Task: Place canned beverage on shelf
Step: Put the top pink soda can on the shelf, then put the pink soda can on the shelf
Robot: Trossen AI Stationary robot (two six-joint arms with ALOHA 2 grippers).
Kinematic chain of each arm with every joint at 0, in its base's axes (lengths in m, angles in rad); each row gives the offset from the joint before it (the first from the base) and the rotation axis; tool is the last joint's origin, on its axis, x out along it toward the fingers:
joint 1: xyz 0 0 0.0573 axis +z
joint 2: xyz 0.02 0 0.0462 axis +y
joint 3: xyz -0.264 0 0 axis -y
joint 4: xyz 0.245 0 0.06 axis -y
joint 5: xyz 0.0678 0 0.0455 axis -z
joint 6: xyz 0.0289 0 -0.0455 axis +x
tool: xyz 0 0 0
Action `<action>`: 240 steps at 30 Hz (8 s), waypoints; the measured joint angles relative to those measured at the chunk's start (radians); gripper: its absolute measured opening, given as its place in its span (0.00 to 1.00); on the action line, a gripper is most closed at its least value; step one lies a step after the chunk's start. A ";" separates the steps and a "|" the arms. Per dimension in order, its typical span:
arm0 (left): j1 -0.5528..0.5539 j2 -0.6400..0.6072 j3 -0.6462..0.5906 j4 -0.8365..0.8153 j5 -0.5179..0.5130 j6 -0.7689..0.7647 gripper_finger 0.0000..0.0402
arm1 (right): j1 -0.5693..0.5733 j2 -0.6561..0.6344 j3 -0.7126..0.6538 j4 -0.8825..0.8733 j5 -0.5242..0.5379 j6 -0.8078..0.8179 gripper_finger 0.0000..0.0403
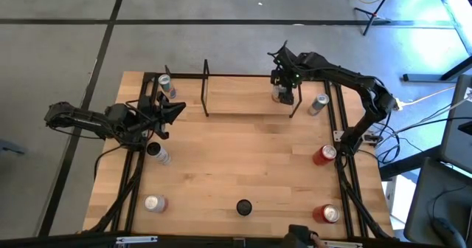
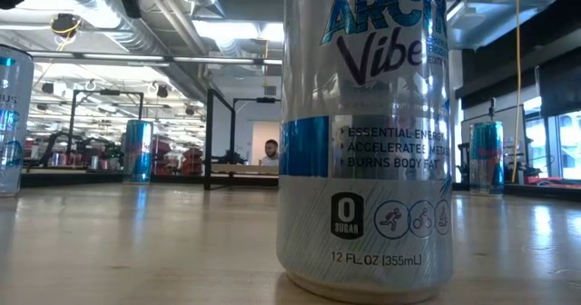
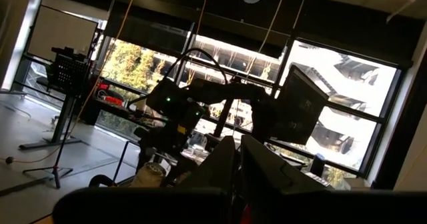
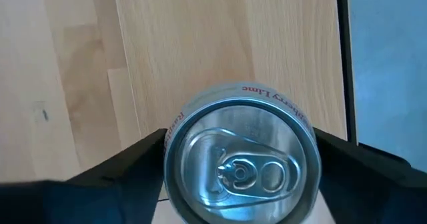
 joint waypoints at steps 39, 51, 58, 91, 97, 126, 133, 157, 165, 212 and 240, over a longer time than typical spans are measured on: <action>0.008 0.034 0.034 0.100 -0.010 -0.071 0.53 | 0.481 -0.169 0.363 -0.159 -0.161 0.485 0.95; -0.113 0.459 0.599 -0.670 0.196 -0.072 0.53 | 0.863 -0.205 0.159 -0.100 0.131 0.745 0.95; -0.252 0.667 0.944 -1.098 0.176 -0.185 0.53 | 1.105 -0.226 0.100 -0.138 0.277 0.932 0.95; -0.577 0.906 1.119 -1.744 0.429 -1.164 0.80 | 1.342 -0.227 -0.036 -0.052 0.361 1.181 0.95; -0.630 0.941 1.119 -1.757 0.456 -1.242 0.80 | 1.342 -0.227 -0.036 -0.052 0.404 1.181 0.95; -0.816 0.995 0.908 -1.743 0.621 -1.488 0.79 | 1.342 -0.226 -0.036 -0.051 0.422 1.180 0.95; -0.822 0.995 0.843 -1.674 0.634 -1.484 0.79 | 1.342 -0.226 -0.036 -0.051 0.422 1.180 0.95; -0.700 0.996 0.856 -1.569 0.550 -1.245 0.59 | 1.343 -0.226 -0.036 -0.059 0.413 1.207 0.95; -0.477 0.998 1.061 -1.693 0.454 -1.003 0.59 | 1.342 -0.226 -0.036 -0.123 0.414 1.205 0.95; -0.053 1.547 1.457 -1.811 0.598 -0.495 0.65 | 1.342 -0.226 -0.036 -0.098 0.420 1.207 0.95; -0.223 1.151 1.421 -1.842 0.306 -0.333 0.79 | 1.234 -0.180 -0.036 0.242 0.473 1.086 0.95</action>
